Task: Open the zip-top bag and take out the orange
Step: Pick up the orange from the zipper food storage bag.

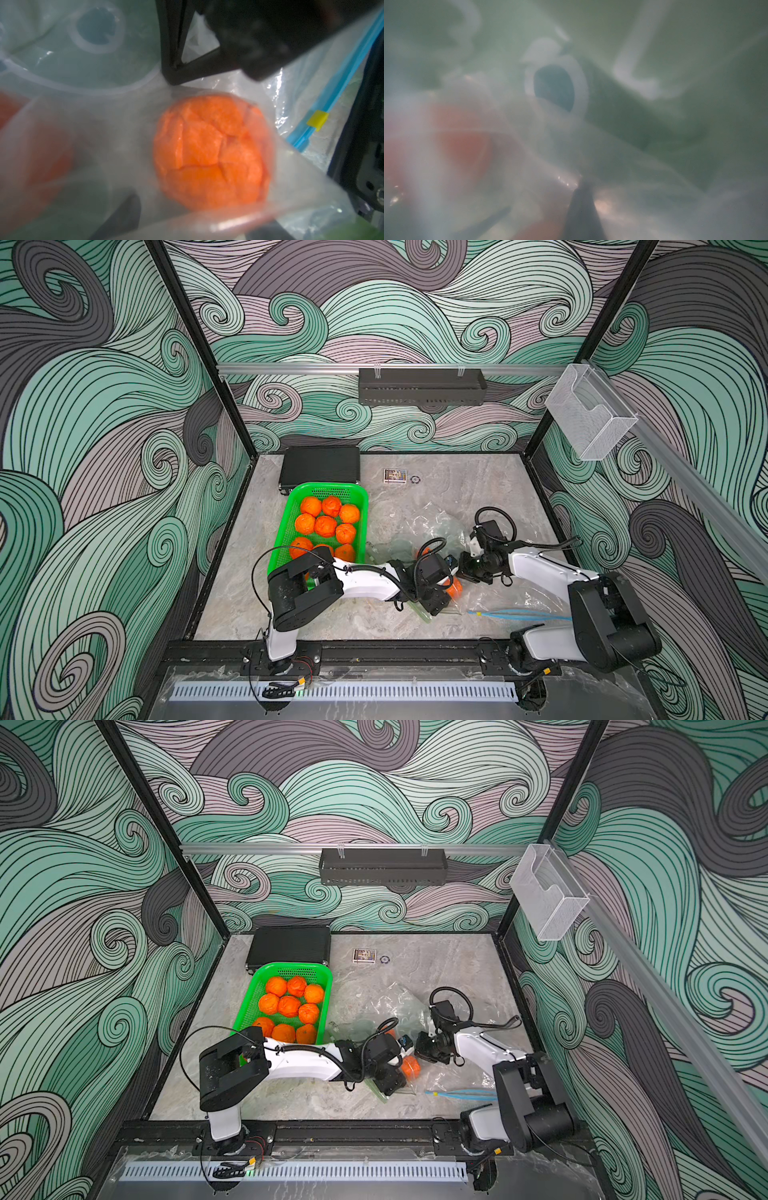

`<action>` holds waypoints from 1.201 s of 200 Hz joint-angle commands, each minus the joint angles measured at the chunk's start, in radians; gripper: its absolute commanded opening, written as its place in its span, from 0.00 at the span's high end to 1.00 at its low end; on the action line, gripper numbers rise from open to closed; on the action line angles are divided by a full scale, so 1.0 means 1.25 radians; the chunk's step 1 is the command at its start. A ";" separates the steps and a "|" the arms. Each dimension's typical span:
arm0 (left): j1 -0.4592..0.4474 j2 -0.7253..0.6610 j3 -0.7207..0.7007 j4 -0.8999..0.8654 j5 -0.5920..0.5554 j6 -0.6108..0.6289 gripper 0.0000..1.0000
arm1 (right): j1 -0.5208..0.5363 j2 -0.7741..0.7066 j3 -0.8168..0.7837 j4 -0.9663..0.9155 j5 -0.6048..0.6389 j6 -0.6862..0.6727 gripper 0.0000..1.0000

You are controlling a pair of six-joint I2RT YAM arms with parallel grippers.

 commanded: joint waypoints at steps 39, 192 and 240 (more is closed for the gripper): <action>-0.003 0.032 0.076 0.015 0.028 0.008 0.18 | 0.016 0.079 0.009 -0.023 -0.107 -0.034 1.00; -0.002 -0.056 0.008 -0.037 0.030 -0.029 0.39 | 0.040 0.051 0.014 -0.037 -0.026 -0.024 1.00; -0.003 -0.096 -0.051 -0.040 0.028 -0.043 0.36 | 0.040 0.044 0.013 -0.036 -0.004 -0.016 1.00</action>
